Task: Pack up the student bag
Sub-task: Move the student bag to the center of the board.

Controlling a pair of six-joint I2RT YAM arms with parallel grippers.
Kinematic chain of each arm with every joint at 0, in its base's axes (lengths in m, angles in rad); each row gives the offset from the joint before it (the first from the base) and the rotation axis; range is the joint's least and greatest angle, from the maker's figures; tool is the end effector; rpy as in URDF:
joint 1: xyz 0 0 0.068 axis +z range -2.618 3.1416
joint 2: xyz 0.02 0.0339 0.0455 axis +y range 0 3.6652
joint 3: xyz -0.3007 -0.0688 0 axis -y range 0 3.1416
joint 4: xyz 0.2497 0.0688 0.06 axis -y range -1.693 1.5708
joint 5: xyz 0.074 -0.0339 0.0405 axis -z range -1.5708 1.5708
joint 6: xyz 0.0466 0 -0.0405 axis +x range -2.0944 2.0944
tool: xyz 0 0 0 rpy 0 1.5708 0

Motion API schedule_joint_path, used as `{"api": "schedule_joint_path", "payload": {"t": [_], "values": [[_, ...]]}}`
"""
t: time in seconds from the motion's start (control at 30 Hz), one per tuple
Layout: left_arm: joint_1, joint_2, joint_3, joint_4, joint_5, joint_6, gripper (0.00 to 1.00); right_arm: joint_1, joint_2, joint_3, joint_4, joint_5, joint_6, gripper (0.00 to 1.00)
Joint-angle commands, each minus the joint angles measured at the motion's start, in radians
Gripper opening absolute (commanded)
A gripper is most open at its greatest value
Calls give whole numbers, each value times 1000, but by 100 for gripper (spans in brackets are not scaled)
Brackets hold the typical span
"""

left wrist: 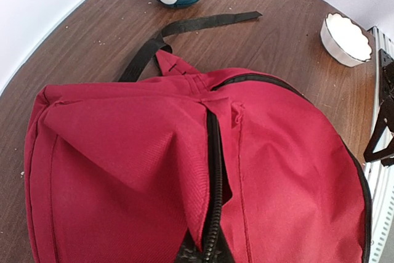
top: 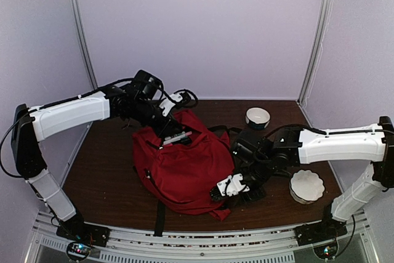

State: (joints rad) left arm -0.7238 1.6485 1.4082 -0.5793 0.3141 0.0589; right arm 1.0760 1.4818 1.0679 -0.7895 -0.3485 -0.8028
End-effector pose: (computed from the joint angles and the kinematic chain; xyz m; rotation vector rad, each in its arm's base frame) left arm 0.2759 -0.2630 0.3257 1.0738 2.2020 -0.6807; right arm 0.1229 0.2613 0.2576 -2.2928 1.5642 0.5540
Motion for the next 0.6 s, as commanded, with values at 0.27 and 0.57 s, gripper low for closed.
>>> {"api": "schedule_joint_path", "payload": {"t": [0.27, 0.57], "values": [[-16, 9, 46, 11, 58, 31, 0, 5, 73, 47, 137, 68, 109, 44], [-21, 50, 51, 12, 99, 16, 0, 46, 146, 15, 162, 99, 108, 20]]}}
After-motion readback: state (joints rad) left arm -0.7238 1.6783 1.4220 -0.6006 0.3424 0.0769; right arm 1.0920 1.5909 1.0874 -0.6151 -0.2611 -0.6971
